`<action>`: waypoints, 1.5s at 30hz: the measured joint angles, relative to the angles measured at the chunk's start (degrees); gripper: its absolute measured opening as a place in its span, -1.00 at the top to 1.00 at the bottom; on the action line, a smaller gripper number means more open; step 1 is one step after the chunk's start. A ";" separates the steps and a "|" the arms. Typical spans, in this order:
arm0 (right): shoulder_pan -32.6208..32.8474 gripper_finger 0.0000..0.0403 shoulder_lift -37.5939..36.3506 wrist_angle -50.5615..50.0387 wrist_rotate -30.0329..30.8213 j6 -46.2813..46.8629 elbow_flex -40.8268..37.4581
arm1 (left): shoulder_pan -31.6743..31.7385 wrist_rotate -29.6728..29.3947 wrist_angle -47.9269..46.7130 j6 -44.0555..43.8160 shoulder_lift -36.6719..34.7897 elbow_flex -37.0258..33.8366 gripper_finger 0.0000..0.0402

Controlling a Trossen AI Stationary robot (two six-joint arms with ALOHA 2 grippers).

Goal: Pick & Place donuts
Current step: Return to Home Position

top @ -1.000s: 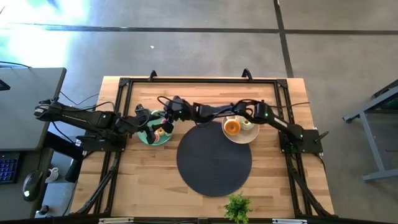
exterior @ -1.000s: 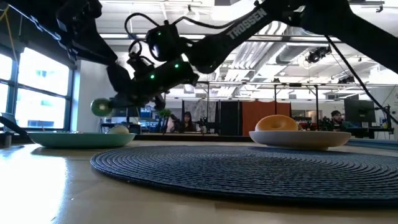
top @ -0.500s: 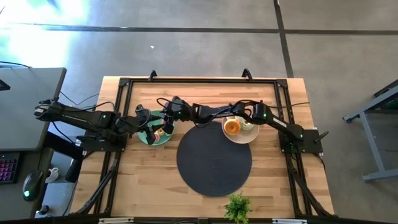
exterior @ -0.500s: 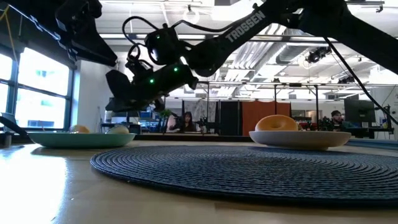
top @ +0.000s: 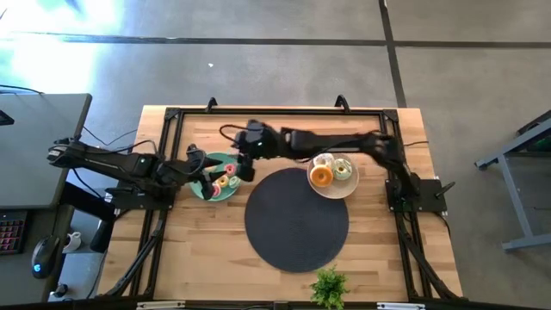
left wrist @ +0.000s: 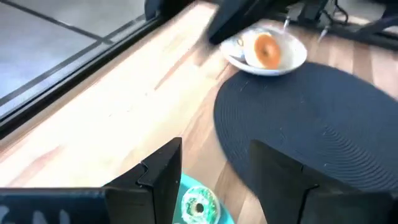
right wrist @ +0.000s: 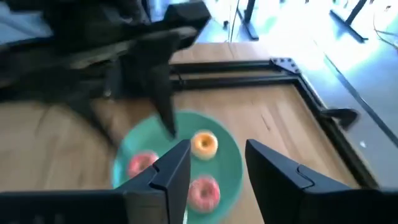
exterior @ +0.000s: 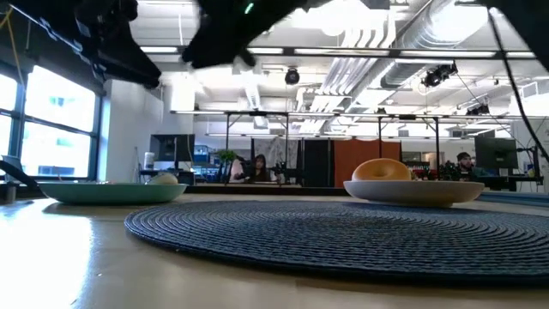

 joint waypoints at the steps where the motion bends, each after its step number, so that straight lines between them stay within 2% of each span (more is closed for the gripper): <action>1: 0.48 0.27 -2.13 -3.65 0.92 -0.50 0.00 | 0.00 0.00 -0.13 0.11 -0.77 0.00 0.11; 8: 4.26 0.39 -15.78 -24.17 11.65 -2.43 -0.17 | 0.00 1.52 -1.19 0.31 -7.66 0.00 0.11; 11: 5.83 0.43 -20.63 -34.07 14.35 1.76 -0.14 | 0.00 3.25 -1.69 2.37 -12.19 0.04 0.11; 14: 7.94 0.48 -24.90 -36.53 18.12 4.87 -4.12 | 0.00 3.96 -1.64 5.56 -16.46 0.04 0.11; 18: 10.71 0.52 -34.33 -27.50 18.96 5.21 -18.12 | 0.00 3.87 -1.70 7.08 -20.32 0.04 0.11; 23: 12.47 0.53 -48.14 -5.38 15.86 6.20 -41.93 | 0.00 3.74 -0.89 10.85 -22.18 -0.07 0.11; 27: 12.57 0.53 -58.95 11.09 12.32 6.26 -57.57 | 0.02 2.96 7.01 13.48 -22.36 -3.30 0.11; 31: 12.59 0.53 -67.27 20.61 10.94 5.92 -70.65 | 0.02 4.47 14.38 15.20 -22.33 -8.38 0.11; 35: 12.54 0.53 -74.37 30.46 9.98 5.87 -80.84 | 0.02 7.33 22.37 17.08 -23.14 -13.94 0.11; 38: 12.53 0.53 -78.93 35.39 4.96 4.36 -87.54 | 0.02 9.02 27.50 18.29 -25.04 -17.11 0.11; 41: 12.57 0.53 -83.67 42.48 0.39 3.18 -92.31 | 0.01 9.23 29.14 18.54 -27.74 -19.11 0.11; 45: 12.57 0.53 -88.94 45.12 -0.79 2.37 -97.84 | 0.02 9.26 29.26 18.53 -31.43 -21.88 0.11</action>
